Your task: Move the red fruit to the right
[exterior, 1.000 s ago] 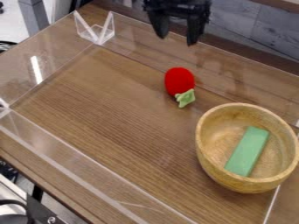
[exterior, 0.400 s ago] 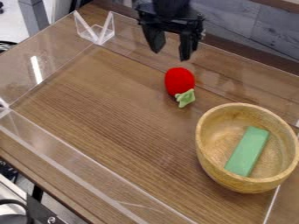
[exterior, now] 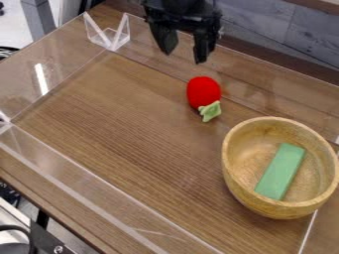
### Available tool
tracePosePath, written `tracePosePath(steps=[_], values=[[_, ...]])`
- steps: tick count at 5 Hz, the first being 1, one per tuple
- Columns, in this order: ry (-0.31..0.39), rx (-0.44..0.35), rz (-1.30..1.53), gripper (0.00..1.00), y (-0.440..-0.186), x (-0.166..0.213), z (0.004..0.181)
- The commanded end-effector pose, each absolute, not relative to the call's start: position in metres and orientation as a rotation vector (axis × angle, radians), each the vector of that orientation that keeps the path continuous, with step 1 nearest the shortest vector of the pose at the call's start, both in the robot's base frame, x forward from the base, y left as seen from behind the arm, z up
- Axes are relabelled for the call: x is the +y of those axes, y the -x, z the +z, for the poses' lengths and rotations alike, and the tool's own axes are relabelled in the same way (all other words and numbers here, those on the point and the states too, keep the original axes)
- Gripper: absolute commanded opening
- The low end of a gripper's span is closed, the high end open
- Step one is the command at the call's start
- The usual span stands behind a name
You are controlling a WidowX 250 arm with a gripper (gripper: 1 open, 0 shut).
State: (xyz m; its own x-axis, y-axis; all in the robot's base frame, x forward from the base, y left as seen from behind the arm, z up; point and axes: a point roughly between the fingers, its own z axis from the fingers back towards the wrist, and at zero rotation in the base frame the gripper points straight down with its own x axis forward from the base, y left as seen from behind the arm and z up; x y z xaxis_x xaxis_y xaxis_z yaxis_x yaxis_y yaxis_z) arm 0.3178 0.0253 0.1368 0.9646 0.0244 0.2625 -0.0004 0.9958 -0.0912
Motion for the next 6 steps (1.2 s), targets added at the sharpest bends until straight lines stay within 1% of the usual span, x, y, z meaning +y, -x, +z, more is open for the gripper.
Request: tracePosePath(steps=[1,2,3,4,5,6], values=[[0.088,-0.312,0.032,1.0,-0.312,0.015,0.157],[0.085,-0.31,0.058,1.0,-0.313,0.011,0.156],[0.079,-0.3,0.087,1.0,-0.315,0.013,0.149],[0.068,-0.276,0.184,1.0,-0.317,0.015,0.12],[0.058,-0.259,0.281,1.0,-0.324,0.027,0.099],[0.051,-0.244,0.352,1.0,-0.33,0.039,0.083]])
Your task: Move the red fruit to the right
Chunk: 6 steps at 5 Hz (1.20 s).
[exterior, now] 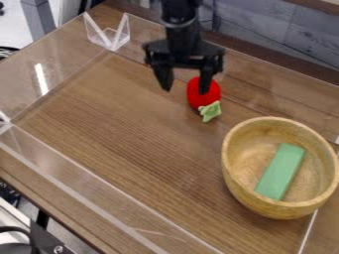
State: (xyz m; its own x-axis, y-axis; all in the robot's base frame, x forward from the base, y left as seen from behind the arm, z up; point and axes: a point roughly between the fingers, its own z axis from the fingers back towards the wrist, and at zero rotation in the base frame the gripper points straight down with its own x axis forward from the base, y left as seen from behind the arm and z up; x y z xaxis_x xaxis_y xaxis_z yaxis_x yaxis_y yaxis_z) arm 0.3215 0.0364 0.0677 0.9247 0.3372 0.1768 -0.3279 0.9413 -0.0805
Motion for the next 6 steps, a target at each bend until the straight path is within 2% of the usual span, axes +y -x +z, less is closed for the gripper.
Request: tracePosePath(steps=[1,2,4,6], values=[[0.042,-0.241,0.433,1.0,-0.332,0.039,0.081],[0.04,-0.239,0.491,1.0,-0.334,0.037,0.08],[0.038,-0.24,0.606,1.0,-0.346,0.034,0.065],[0.055,-0.229,0.536,1.0,-0.354,0.015,0.056]])
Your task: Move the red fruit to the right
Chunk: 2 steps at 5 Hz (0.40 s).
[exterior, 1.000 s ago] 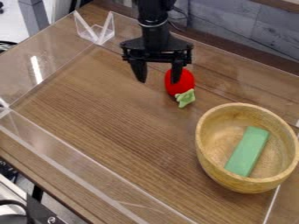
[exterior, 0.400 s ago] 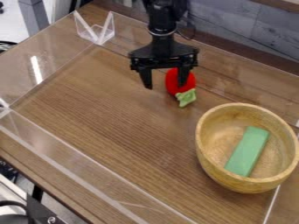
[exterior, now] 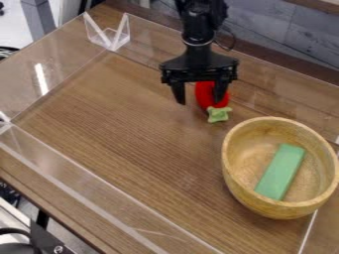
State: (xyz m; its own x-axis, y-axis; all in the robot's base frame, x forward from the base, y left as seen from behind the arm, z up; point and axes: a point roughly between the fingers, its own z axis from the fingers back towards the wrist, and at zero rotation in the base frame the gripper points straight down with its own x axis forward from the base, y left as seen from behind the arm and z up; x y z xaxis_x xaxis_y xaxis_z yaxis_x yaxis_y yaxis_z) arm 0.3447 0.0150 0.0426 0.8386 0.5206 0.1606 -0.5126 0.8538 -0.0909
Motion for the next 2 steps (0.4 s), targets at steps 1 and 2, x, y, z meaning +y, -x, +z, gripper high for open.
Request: tracePosePath(steps=[1,2], values=[[0.054,-0.218,0.512,1.0,-0.356,0.012,0.05],[0.047,-0.209,0.588,1.0,-0.357,0.017,0.062]])
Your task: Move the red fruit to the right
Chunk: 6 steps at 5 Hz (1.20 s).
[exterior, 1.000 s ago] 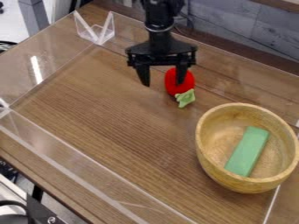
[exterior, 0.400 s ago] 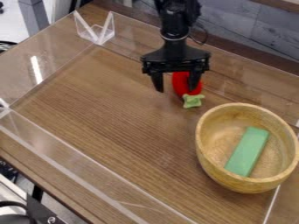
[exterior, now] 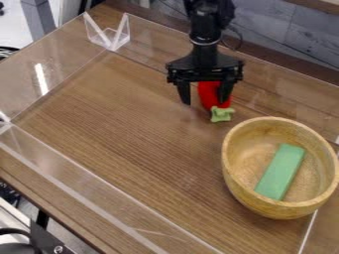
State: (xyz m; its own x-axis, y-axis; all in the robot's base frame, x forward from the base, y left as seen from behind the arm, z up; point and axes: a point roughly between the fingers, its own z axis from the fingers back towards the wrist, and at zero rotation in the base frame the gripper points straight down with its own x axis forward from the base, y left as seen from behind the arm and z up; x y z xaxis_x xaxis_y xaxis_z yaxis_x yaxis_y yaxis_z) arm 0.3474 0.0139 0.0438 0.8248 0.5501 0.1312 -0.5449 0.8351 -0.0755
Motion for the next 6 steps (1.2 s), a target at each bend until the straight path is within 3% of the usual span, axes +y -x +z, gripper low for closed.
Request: tracePosePath(steps=[1,3,5,6], values=[[0.041,-0.203,0.665,1.0,-0.358,0.022,0.074],[0.02,-0.188,0.823,1.0,-0.36,0.053,0.08],[0.011,-0.175,0.779,1.0,-0.352,0.029,0.059],[0.018,-0.166,0.713,1.0,-0.349,0.023,0.064]])
